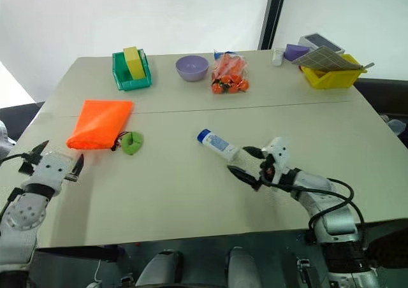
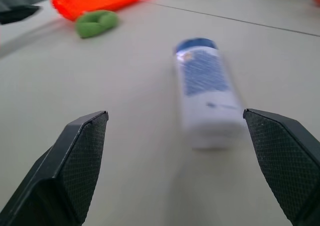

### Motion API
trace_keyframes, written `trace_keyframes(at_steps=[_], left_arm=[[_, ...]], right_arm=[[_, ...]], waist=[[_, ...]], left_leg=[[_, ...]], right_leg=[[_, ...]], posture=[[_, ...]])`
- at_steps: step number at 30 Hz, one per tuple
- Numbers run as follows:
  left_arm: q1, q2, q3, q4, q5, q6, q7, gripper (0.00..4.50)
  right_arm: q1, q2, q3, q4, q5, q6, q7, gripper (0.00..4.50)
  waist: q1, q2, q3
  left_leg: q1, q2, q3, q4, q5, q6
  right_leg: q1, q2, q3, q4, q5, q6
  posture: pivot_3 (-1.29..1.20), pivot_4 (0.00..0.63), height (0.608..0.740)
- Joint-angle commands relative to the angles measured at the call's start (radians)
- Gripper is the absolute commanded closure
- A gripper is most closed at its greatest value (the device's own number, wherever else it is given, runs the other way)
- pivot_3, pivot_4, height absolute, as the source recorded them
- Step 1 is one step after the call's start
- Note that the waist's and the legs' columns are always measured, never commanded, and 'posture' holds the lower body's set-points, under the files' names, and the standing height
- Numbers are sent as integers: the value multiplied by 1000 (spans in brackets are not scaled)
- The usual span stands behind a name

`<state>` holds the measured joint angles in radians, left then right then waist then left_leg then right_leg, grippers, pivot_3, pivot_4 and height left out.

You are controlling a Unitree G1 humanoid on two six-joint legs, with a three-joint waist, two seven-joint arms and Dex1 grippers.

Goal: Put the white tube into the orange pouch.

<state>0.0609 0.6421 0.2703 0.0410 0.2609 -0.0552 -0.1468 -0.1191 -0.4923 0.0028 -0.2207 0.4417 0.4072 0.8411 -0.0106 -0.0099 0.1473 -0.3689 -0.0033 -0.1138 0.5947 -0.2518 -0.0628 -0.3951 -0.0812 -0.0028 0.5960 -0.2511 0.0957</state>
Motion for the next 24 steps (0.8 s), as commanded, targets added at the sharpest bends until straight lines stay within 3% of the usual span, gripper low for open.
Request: trace_keyframes(at_steps=[1,12,15,16,17,21,24], left_arm=[[-55,46,-37,82,53,-47,14,12],[-318,75,-107,428,52,-135,48,12],[-355,83,-114,490,49,-168,51,1288],[-362,85,-113,504,48,-174,57,1935],[-369,87,-110,517,42,-174,59,2191],[-384,94,-108,548,32,-176,58,4321],[-390,92,-112,552,17,-177,39,4422]], right_arm=[[0,22,22,-93,25,25,-28,0],[41,61,74,-159,5,42,-99,0],[47,64,79,-165,3,42,-112,0],[48,65,79,-167,1,41,-116,0],[50,65,80,-168,1,40,-120,0],[51,70,79,-169,-6,34,-138,0],[39,76,67,-151,-18,24,-163,0]], waist=[[-1,0,0],[0,-2,-1],[-3,-3,-1],[-4,-3,-1],[-5,-3,-1],[-2,-3,-1],[-2,-3,-1]], left_leg=[[0,0,0,0,0,0],[1,0,-2,0,0,0],[2,0,-1,0,0,0],[3,0,-1,0,0,0],[3,0,-1,-1,0,0],[3,0,-1,-1,0,0],[4,0,-1,-1,1,0]], right_leg=[[0,0,0,0,0,0],[0,1,-1,3,1,1],[1,0,-1,3,2,4],[1,0,-1,3,2,4],[1,0,-1,3,2,4],[1,0,-1,4,3,3],[2,0,-1,4,2,5]], posture=[[0,150,740],[0,150,740],[0,150,740],[0,150,740],[0,150,740],[0,150,740],[0,150,740]])
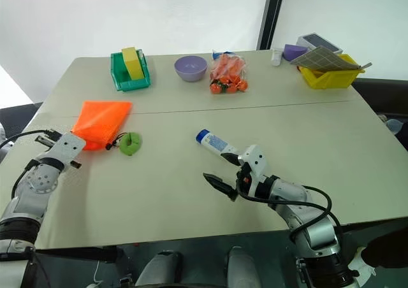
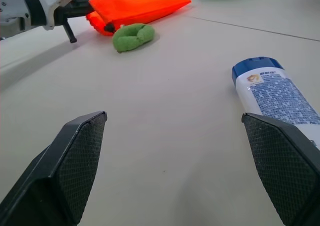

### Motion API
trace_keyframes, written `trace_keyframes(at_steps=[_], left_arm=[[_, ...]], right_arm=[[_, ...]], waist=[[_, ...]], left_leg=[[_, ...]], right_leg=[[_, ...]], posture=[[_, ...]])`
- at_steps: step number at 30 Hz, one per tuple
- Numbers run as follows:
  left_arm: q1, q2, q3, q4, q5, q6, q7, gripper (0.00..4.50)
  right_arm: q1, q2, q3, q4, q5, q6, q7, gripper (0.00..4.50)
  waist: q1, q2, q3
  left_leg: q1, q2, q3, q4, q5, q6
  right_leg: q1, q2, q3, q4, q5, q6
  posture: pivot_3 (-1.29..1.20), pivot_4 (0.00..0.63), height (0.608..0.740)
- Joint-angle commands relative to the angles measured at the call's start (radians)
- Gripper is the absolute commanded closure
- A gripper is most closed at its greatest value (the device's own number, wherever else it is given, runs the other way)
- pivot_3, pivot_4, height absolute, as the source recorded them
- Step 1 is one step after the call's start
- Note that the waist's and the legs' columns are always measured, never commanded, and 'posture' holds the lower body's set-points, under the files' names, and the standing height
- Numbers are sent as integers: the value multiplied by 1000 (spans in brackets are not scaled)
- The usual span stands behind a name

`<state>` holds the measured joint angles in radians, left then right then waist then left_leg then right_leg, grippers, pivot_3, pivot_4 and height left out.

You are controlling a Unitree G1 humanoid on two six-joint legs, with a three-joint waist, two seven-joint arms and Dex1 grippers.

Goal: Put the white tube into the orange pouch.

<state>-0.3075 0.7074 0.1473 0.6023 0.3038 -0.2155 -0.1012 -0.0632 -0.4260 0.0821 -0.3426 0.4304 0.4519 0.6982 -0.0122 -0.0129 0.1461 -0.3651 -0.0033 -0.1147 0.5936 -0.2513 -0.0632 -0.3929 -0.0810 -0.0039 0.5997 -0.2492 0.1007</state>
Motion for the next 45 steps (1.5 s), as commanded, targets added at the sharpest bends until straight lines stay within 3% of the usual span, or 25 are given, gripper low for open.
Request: trace_keyframes(at_steps=[1,8,15,24,29,32,35,36,45], left_arm=[[-17,25,12,-22,-38,-11,-23,4422],[92,-23,42,-277,-212,124,-201,4422],[254,-70,80,-640,-347,433,-291,4422],[269,-134,131,-970,-587,884,-318,4422],[264,-131,191,-1053,-688,1017,-322,4422],[321,-92,208,-1050,-692,1038,-350,4500],[384,-70,241,-1024,-693,1028,-372,4500],[403,-64,252,-1011,-691,1016,-381,4500],[404,-80,323,-968,-767,969,-439,4500]], right_arm=[[-22,10,-17,-23,-14,-24,-30,0],[-76,-15,-37,75,-134,-72,-103,0],[-154,-7,-21,245,-190,-101,-96,0],[-244,47,-16,415,-183,-122,-44,0],[-246,52,-19,426,-179,-132,-23,0],[-237,54,-19,417,-175,-135,-11,898],[-227,55,-17,401,-177,-135,-7,2413],[-224,56,-14,394,-179,-134,-6,2627],[-206,44,86,225,-158,-95,92,2627]], waist=[[0,0,0],[0,0,0],[-4,1,1],[-3,1,1],[-6,1,1],[-11,2,1],[-10,2,2],[-8,2,2],[-2,3,2]], left_leg=[[0,0,0,0,0,0],[2,0,0,0,0,-1],[3,0,1,0,0,0],[5,0,1,0,0,0],[5,0,1,0,0,0],[6,0,1,0,0,0],[7,0,1,-1,0,0],[7,0,1,-1,0,0],[6,0,1,-1,0,0]], right_leg=[[0,0,0,0,0,0],[2,-1,0,0,2,-4],[2,0,1,0,0,-7],[5,0,1,0,0,-7],[4,0,1,0,0,-7],[4,1,1,0,0,-7],[4,1,2,0,0,-8],[4,1,2,0,0,-8],[4,0,2,-1,-2,-5]], posture=[[0,150,740],[0,150,740],[0,150,740],[0,150,740],[0,150,740],[0,150,740],[0,150,740],[0,150,740],[0,150,740]])
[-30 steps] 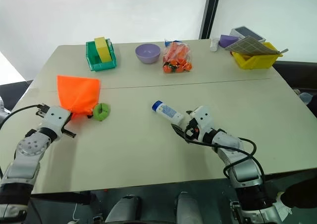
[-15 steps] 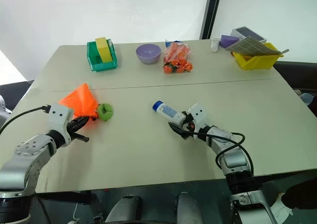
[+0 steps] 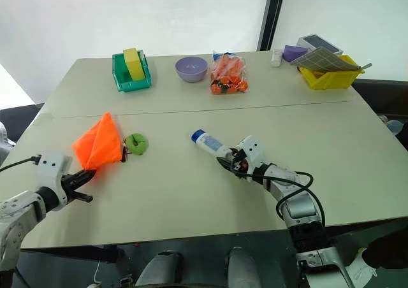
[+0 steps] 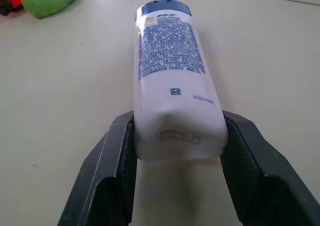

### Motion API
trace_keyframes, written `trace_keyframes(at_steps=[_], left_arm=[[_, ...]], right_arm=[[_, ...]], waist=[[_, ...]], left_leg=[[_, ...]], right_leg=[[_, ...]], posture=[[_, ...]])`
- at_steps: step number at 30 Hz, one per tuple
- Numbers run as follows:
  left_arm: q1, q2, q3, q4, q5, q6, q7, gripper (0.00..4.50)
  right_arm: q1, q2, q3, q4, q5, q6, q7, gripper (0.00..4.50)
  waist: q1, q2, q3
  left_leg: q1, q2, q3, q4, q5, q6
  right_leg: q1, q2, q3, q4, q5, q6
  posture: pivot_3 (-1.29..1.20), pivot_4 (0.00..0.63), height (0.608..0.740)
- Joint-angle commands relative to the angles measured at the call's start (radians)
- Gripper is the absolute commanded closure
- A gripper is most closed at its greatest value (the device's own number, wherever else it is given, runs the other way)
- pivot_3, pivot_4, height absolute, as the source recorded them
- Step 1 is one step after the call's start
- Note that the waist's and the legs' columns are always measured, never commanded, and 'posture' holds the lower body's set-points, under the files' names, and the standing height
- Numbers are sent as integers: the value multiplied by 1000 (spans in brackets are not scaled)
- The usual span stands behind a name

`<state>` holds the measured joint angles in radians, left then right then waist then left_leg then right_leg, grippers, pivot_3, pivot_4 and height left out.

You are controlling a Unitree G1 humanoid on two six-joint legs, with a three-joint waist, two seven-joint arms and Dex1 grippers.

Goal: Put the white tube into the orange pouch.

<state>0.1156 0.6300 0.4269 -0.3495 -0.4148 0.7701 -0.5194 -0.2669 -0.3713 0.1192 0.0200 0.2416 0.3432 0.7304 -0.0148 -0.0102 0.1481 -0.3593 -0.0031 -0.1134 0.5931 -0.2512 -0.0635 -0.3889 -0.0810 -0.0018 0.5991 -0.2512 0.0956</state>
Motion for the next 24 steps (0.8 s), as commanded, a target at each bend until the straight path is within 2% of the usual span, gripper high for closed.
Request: trace_keyframes(at_steps=[1,6,11,24], left_arm=[[-24,-3,48,-23,-69,-10,-32,4500],[-79,-1,67,-40,-160,48,-35,4500],[-140,10,62,-49,-220,111,-11,4500],[-122,33,67,-189,-370,224,-1,4500]], right_arm=[[-6,-12,77,-182,39,41,80,2627],[-43,-1,206,-262,52,146,149,2627],[-116,66,292,-201,44,195,162,2627],[-238,288,263,10,21,185,24,2627]], waist=[[0,0,0],[-2,0,0],[-2,-1,0],[-5,0,0]], left_leg=[[0,0,0,0,0,0],[0,0,0,0,0,0],[0,0,0,0,0,0],[0,0,-1,-1,0,0]], right_leg=[[0,0,0,0,0,0],[-1,0,0,0,2,-2],[0,0,0,0,0,0],[-1,0,0,0,2,-3]], posture=[[0,150,740],[0,150,740],[0,150,740],[0,150,740]])
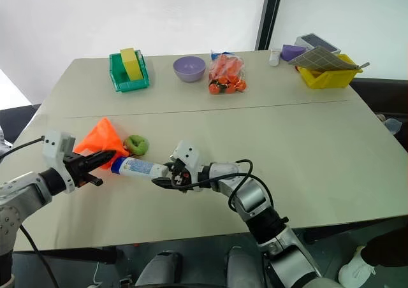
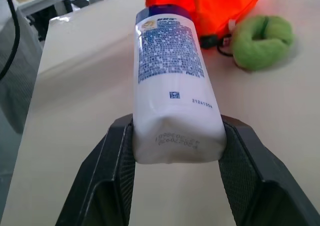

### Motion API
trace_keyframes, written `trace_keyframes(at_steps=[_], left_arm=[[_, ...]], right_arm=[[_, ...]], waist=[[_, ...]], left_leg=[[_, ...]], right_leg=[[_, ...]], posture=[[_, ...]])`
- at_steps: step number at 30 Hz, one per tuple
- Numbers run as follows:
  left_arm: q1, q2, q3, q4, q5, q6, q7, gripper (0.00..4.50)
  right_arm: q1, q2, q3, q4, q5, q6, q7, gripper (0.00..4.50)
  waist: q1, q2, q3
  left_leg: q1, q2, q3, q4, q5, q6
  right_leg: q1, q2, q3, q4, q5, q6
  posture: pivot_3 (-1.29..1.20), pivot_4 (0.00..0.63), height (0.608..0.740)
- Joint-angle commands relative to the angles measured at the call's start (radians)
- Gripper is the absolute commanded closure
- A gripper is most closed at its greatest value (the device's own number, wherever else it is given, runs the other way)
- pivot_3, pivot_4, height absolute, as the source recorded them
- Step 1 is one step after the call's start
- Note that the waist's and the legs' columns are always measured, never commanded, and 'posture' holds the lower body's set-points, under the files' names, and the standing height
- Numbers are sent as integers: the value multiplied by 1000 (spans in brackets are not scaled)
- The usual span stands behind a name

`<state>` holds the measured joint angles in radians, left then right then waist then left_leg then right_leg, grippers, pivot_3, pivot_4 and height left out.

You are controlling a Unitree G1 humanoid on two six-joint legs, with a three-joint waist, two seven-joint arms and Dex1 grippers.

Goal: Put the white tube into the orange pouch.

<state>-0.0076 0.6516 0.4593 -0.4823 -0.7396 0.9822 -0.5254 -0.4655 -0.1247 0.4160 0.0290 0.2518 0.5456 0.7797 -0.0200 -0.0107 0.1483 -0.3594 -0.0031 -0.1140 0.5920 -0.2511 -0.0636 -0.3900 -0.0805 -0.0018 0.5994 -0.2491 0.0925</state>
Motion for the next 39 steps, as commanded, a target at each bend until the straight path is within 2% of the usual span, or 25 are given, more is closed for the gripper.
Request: trace_keyframes(at_steps=[1,6,13,20,28,33,39], left_arm=[[9,10,35,-69,-57,15,7,4500],[49,14,25,-113,-99,24,8,4500],[96,-1,-74,-209,-138,25,12,4500],[98,-8,-145,-227,-130,13,36,4500],[109,7,-194,-231,-109,-11,32,4500],[110,3,-214,-237,-102,-20,35,4500],[130,5,-202,-231,-92,-38,29,4500]], right_arm=[[-45,55,-42,9,13,-14,-40,2627],[-62,89,-63,31,15,-8,-63,2627],[-130,131,-12,82,-55,15,-117,2627],[-204,181,47,162,-134,13,-144,2627],[-270,161,191,210,-279,-106,-75,2627],[-288,156,216,207,-333,-180,-26,2627],[-251,127,188,142,-327,-295,32,2627]], waist=[[0,0,0],[0,2,1],[-1,2,1],[-1,3,2],[-4,3,2],[-9,4,2],[-19,4,2]], left_leg=[[0,0,0,0,0,0],[0,0,0,0,0,0],[0,0,0,0,0,0],[0,0,0,0,0,0],[1,0,0,0,0,0],[1,0,0,0,0,0],[0,0,0,0,0,0]], right_leg=[[0,0,0,0,0,0],[0,0,0,0,0,0],[-1,0,0,0,0,0],[-1,0,0,0,0,0],[-4,0,0,0,0,0],[-4,0,0,0,0,0],[-3,0,0,-1,0,0]], posture=[[0,150,740],[0,150,740],[0,150,740],[0,150,740],[0,150,740],[0,150,740],[0,150,740]])
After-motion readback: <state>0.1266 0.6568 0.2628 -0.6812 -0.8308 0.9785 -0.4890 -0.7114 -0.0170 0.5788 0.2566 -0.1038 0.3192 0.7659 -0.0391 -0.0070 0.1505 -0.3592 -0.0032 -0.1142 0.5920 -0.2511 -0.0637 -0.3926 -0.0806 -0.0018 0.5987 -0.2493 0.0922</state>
